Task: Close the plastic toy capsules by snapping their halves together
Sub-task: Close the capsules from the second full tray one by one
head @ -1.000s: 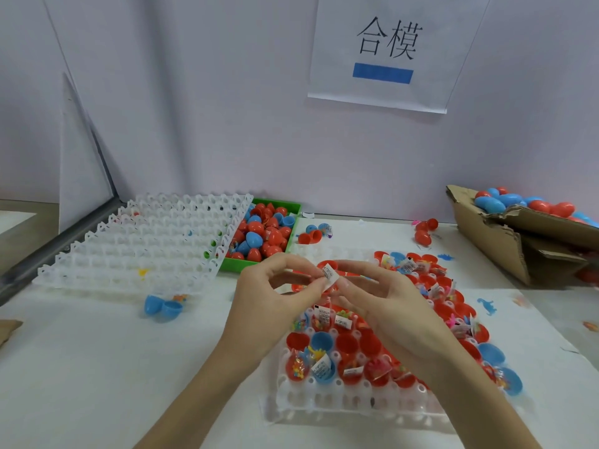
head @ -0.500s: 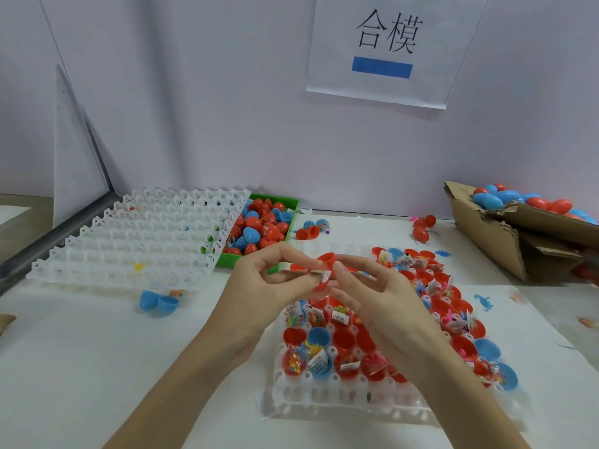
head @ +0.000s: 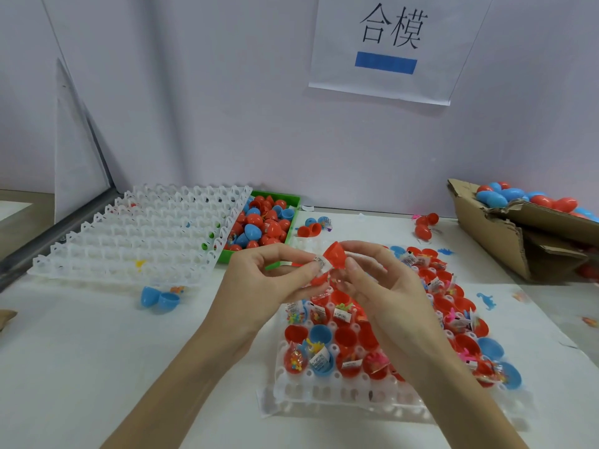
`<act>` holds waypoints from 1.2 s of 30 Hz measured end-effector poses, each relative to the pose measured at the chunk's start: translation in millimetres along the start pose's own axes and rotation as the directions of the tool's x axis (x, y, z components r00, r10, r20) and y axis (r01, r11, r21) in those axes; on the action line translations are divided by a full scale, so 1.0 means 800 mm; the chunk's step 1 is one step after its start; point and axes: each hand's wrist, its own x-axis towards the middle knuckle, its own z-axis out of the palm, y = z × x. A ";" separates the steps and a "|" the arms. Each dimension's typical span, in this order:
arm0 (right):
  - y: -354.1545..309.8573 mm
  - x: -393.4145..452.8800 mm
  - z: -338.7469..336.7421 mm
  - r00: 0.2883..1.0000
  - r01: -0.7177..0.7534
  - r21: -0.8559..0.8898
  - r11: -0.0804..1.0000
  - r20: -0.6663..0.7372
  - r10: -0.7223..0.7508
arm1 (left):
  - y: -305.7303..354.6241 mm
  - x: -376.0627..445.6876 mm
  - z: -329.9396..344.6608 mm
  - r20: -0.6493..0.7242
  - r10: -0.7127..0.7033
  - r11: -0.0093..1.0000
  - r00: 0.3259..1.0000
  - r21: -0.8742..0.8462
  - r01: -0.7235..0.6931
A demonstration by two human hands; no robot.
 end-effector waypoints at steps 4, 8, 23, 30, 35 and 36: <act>0.000 0.001 0.000 1.000 0.026 -0.049 0.998 0.015 -0.026 | -0.002 -0.002 0.003 0.080 0.002 0.993 0.997 0.118 -0.011; -0.001 0.002 -0.003 0.998 -0.007 0.088 0.996 0.064 0.002 | -0.001 -0.001 0.003 0.066 0.022 0.993 0.998 0.117 -0.030; 0.005 -0.004 0.010 0.917 0.398 -0.273 0.876 0.123 -0.379 | -0.005 0.001 0.001 -0.031 0.037 0.999 0.999 0.032 -0.036; 0.002 -0.005 0.009 0.912 0.407 -0.245 0.880 0.054 -0.407 | -0.004 -0.001 0.001 0.020 0.084 0.994 0.996 0.075 -0.085; 0.002 -0.005 0.008 0.931 0.354 -0.201 0.914 -0.016 -0.364 | -0.004 -0.006 0.012 0.042 0.206 0.969 0.978 0.133 -0.210; 0.002 -0.005 0.008 0.932 0.350 -0.201 0.915 -0.017 -0.361 | -0.005 -0.006 0.013 0.015 0.225 0.965 0.974 0.137 -0.225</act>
